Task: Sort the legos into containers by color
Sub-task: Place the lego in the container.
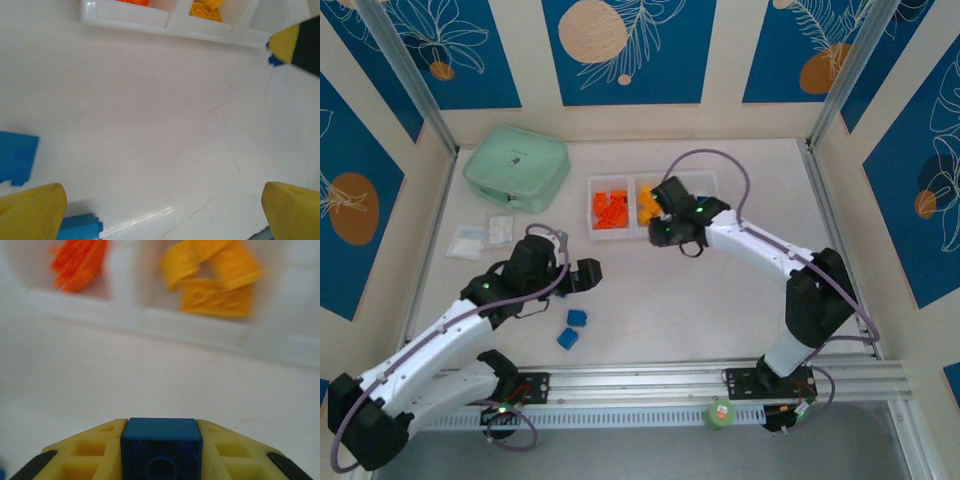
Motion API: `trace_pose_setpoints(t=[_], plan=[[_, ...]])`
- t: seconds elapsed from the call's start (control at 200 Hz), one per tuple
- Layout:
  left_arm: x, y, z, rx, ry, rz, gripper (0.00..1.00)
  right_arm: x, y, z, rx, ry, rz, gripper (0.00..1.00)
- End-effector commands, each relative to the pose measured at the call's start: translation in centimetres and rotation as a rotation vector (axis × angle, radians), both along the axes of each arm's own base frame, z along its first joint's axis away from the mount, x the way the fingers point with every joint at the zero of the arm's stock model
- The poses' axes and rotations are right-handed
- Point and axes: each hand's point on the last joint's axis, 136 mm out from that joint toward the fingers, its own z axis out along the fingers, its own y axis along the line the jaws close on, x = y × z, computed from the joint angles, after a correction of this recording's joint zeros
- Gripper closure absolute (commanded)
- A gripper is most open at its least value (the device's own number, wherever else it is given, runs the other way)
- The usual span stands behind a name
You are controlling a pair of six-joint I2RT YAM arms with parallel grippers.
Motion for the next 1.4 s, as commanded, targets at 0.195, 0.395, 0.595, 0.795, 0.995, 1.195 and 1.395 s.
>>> trace_pose_setpoints(t=[0.195, 0.395, 0.595, 0.795, 0.995, 1.195, 1.395], plan=[[3.3, -5.0, 2.7, -0.104, -0.070, -0.101, 0.01, 8.0, -7.5, -0.8, 0.007, -0.009, -0.210, 0.70], [4.5, -5.9, 2.2, -0.092, -0.059, -0.106, 0.01, 12.5, -8.0, -2.3, 0.008, 0.005, -0.219, 0.70], [5.0, -5.9, 1.6, -0.069, -0.054, -0.094, 0.01, 15.4, -8.2, -4.8, -0.020, 0.042, -0.212, 0.67], [5.2, -5.7, 1.1, -0.060, -0.053, -0.084, 0.01, 16.4, -7.9, -5.8, -0.022, 0.044, -0.189, 0.61], [5.1, -5.7, 1.4, -0.052, -0.055, -0.093, 0.01, 16.6, -7.7, -4.5, -0.013, 0.019, -0.179, 0.50], [5.0, -5.3, 2.0, -0.047, -0.072, -0.087, 0.01, 15.0, -7.7, -0.5, 0.037, -0.037, -0.184, 0.48], [4.4, -4.1, 2.8, -0.031, -0.093, -0.068, 0.01, 11.0, -7.1, 2.2, 0.066, -0.057, -0.165, 0.47]])
